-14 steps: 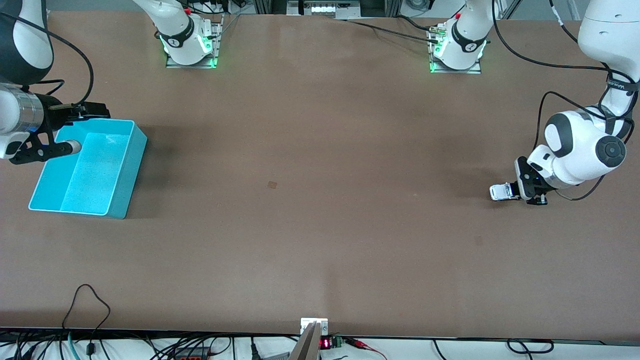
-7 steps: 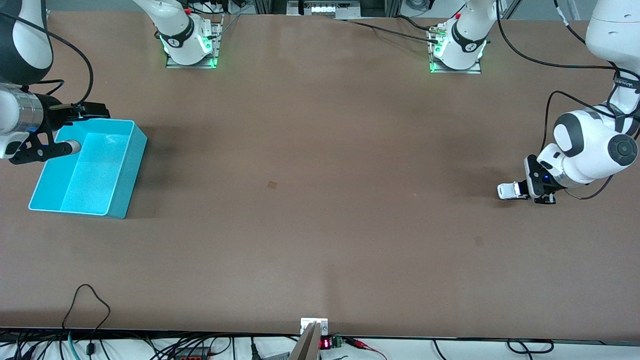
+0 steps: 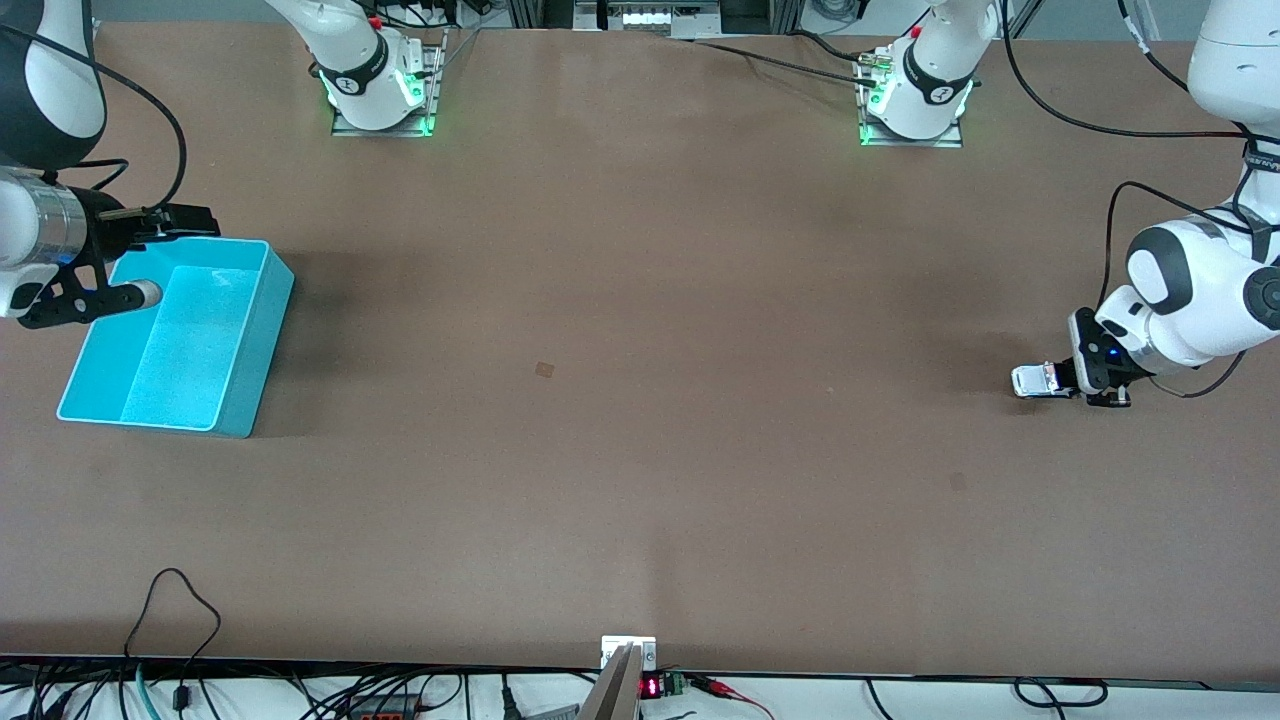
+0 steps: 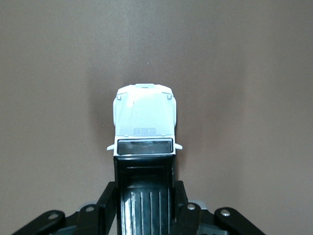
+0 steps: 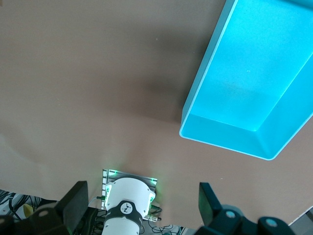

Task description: Wind and store white jeep toy

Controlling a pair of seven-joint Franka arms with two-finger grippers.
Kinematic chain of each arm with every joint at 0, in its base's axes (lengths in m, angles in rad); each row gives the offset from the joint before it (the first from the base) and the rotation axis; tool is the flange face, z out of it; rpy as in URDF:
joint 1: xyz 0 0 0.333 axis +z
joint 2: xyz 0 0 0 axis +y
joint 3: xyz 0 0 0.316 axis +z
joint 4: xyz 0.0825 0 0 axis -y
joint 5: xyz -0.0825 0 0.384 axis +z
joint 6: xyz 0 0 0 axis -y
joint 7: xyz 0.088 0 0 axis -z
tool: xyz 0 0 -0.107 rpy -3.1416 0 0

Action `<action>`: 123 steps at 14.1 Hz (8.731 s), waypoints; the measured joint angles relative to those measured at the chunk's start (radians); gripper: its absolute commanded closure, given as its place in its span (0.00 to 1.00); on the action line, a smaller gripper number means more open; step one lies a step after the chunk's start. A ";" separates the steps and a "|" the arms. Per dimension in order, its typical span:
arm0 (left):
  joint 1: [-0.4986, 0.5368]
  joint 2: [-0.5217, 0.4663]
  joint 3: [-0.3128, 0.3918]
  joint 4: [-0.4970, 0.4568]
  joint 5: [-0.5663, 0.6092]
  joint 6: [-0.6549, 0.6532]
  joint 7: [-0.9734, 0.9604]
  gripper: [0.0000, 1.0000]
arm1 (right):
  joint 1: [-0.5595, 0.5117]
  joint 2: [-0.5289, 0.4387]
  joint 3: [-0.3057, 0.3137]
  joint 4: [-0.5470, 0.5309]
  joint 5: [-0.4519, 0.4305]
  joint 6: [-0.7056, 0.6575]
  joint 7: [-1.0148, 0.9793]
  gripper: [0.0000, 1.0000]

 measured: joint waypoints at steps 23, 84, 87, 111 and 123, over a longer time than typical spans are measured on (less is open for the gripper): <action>0.075 0.040 -0.037 0.050 0.038 -0.076 0.017 0.00 | 0.000 0.000 0.000 0.000 0.000 0.000 0.000 0.00; -0.365 -0.436 0.029 0.415 -0.056 -0.747 -1.894 0.00 | 0.178 0.046 0.077 -0.406 -0.014 0.770 -0.714 0.00; -0.355 -0.438 0.031 0.432 -0.056 -0.750 -1.894 0.00 | 0.256 0.066 0.083 -0.435 -0.066 0.926 -0.714 0.00; -0.300 -0.429 -0.032 0.476 -0.056 -0.836 -1.892 0.00 | 0.343 0.416 0.077 -0.286 -0.081 1.251 -0.933 0.00; -0.294 -0.430 -0.035 0.476 -0.056 -0.836 -1.892 0.00 | 0.358 0.456 0.068 -0.273 -0.080 1.301 -0.852 1.00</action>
